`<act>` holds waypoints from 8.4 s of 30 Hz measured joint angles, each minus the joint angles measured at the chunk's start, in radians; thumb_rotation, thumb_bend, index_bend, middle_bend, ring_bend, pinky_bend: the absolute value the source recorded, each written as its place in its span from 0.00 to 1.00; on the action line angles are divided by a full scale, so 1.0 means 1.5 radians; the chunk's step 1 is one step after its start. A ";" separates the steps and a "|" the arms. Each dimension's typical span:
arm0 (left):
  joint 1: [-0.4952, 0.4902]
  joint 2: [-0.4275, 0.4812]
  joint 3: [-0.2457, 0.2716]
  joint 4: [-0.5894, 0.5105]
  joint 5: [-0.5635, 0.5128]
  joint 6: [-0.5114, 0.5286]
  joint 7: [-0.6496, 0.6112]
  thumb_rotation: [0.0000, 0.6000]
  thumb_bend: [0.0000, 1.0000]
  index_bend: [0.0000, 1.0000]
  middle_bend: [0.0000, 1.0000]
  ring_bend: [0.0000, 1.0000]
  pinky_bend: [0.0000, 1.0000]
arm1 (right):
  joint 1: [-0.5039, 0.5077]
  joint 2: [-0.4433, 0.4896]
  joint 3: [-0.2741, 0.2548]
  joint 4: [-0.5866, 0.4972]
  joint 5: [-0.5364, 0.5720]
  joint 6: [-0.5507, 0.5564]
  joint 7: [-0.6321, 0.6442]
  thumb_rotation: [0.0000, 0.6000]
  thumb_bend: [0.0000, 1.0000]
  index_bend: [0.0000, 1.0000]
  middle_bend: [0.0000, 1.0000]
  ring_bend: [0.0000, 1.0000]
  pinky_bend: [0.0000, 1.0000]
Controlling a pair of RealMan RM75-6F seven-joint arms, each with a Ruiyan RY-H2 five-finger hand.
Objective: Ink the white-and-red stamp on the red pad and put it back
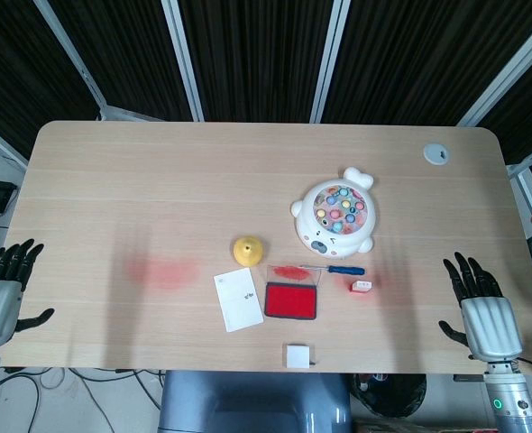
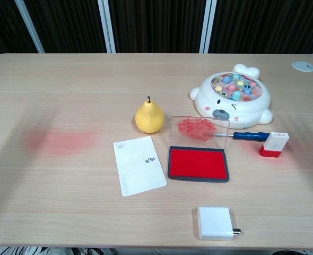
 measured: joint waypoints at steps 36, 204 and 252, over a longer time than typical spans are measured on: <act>-0.006 0.007 -0.012 0.007 -0.019 -0.011 -0.017 1.00 0.00 0.00 0.00 0.00 0.00 | 0.088 -0.075 0.034 -0.104 0.096 -0.145 -0.146 1.00 0.13 0.16 0.16 0.06 0.18; -0.024 0.043 -0.009 -0.030 -0.073 -0.075 -0.057 1.00 0.00 0.00 0.00 0.00 0.00 | 0.240 -0.391 0.020 0.071 0.144 -0.202 -0.206 1.00 0.71 0.74 0.63 0.49 0.47; -0.027 0.050 -0.009 -0.037 -0.079 -0.081 -0.069 1.00 0.00 0.00 0.00 0.00 0.00 | 0.256 -0.476 0.043 0.134 0.161 -0.184 -0.265 1.00 0.71 0.75 0.63 0.49 0.47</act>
